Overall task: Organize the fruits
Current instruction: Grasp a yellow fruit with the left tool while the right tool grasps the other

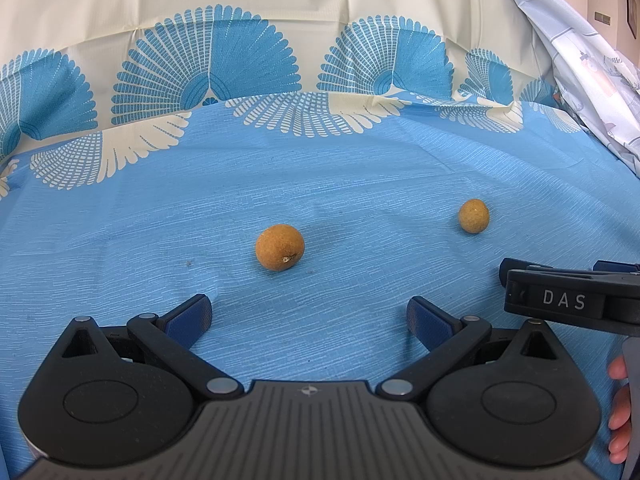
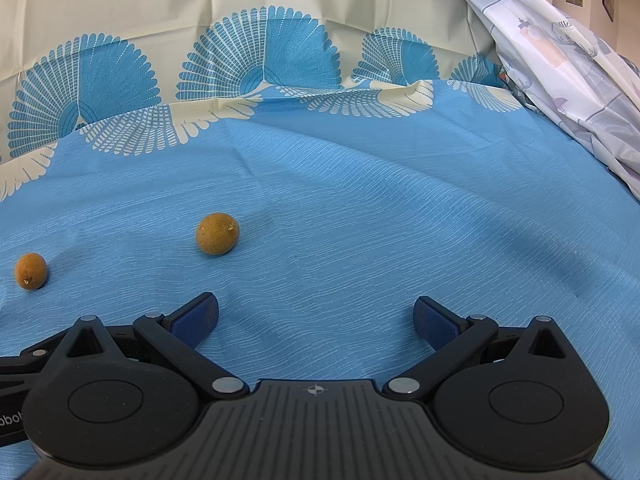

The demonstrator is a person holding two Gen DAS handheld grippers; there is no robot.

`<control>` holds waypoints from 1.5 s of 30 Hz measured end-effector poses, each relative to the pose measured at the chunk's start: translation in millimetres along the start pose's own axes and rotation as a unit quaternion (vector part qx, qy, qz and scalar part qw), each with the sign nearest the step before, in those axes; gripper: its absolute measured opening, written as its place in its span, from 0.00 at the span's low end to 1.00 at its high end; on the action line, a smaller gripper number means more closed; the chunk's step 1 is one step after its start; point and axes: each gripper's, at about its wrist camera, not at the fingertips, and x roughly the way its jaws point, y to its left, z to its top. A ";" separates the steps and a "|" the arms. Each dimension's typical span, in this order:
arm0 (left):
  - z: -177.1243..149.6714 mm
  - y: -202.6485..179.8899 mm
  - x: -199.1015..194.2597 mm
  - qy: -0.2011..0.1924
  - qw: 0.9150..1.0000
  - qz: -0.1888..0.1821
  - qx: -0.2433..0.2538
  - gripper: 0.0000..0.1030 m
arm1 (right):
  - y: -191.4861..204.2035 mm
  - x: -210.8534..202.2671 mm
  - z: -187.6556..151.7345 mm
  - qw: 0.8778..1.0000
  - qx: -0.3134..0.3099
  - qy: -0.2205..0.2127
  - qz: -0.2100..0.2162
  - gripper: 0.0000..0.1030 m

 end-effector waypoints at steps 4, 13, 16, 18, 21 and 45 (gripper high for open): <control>-0.2 0.0 0.0 0.000 1.000 0.000 0.000 1.00 | -0.5 -0.6 0.5 1.000 0.002 0.000 0.001 0.99; -0.8 0.0 1.3 0.000 1.000 0.000 0.000 1.00 | -1.1 -1.3 5.5 1.000 0.002 0.005 0.005 0.99; -1.0 -0.5 1.8 0.000 1.000 0.001 0.001 1.00 | -3.2 0.9 9.8 1.000 0.003 0.005 0.022 0.99; -1.7 -0.5 -2.1 -0.001 1.000 0.002 0.001 1.00 | -4.1 4.5 14.5 0.999 0.005 0.004 0.037 0.99; 0.0 -0.1 -0.5 0.002 1.000 0.000 -0.002 1.00 | -3.3 12.8 21.2 0.999 -0.002 0.009 0.043 0.99; 64.5 3.6 33.2 0.118 0.991 -0.032 0.057 0.56 | 30.7 41.1 45.9 0.990 -0.112 -0.012 0.086 0.57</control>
